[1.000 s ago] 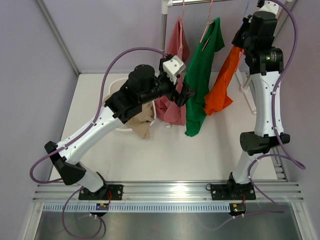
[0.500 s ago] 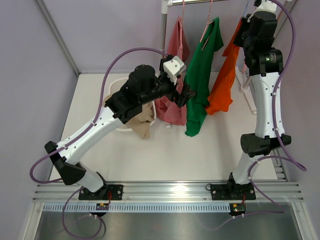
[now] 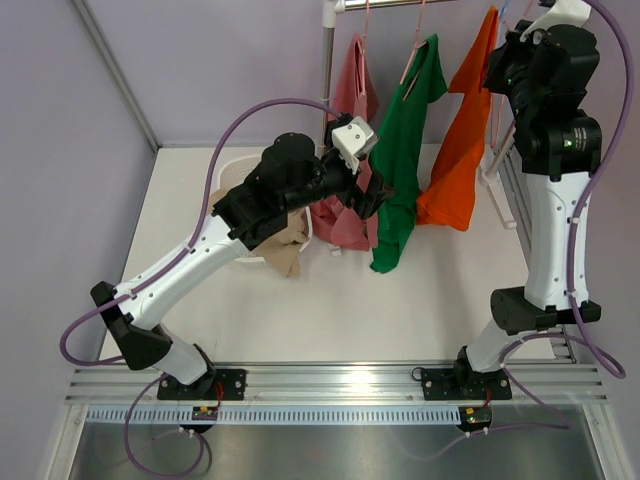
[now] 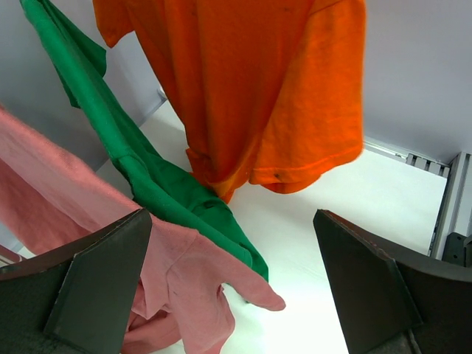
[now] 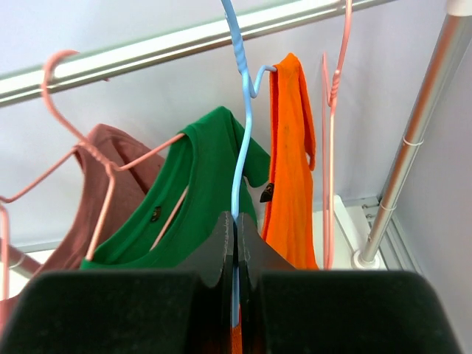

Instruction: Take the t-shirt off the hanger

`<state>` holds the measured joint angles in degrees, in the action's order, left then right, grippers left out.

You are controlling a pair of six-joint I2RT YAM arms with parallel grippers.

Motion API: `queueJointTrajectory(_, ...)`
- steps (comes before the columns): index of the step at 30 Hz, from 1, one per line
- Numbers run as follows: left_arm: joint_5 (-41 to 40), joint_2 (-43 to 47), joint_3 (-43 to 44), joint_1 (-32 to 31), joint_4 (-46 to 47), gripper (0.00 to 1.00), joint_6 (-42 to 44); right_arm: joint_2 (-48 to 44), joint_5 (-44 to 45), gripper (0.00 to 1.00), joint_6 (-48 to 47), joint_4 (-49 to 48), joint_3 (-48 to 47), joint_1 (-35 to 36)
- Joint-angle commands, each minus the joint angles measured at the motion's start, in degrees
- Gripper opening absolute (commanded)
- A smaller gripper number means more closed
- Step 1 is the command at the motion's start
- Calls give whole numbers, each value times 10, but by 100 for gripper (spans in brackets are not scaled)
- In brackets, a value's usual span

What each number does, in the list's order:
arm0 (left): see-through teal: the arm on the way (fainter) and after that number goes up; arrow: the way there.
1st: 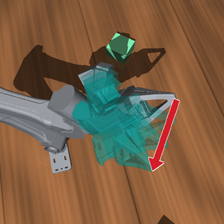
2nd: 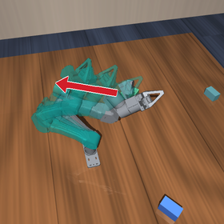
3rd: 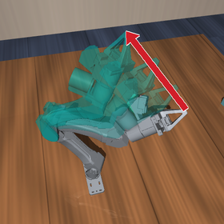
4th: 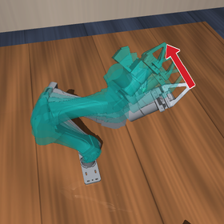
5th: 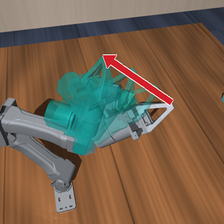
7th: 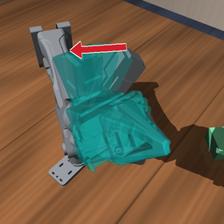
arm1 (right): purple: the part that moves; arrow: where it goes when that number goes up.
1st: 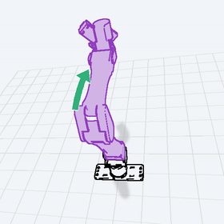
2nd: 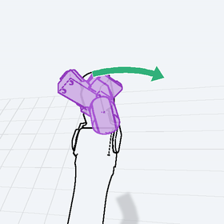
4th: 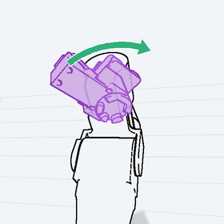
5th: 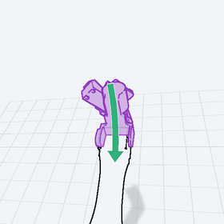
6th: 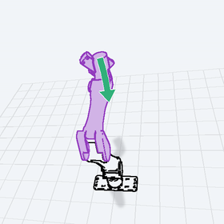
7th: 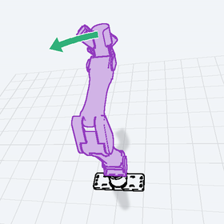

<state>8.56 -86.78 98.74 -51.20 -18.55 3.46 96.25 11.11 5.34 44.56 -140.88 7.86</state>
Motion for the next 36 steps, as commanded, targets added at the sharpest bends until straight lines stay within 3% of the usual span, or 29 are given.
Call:
queueJointTrajectory(1,0,3,14,-5,19,99,7,-44,-33,0,18,-10,2,6)
queueJointTrajectory(7,-5,16,10,-28,18,99,1,-144,-65,0,76,-51,189,8)
queueJointTrajectory(13,-65,44,-6,-93,15,99,-23,-231,-30,0,125,-86,307,35)
queueJointTrajectory(20,-196,31,-3,-226,18,99,-32,-229,22,0,149,-76,322,64)
queueJointTrajectory(23,-230,25,4,-254,17,99,-56,-225,39,0,157,-82,325,75)
queueJointTrajectory(28,-263,9,8,-272,16,99,-75,-214,79,0,172,-78,316,99)
queueJointTrajectory(36,-338,-27,-20,-284,58,99,-4,-207,80,0,199,-59,292,125)
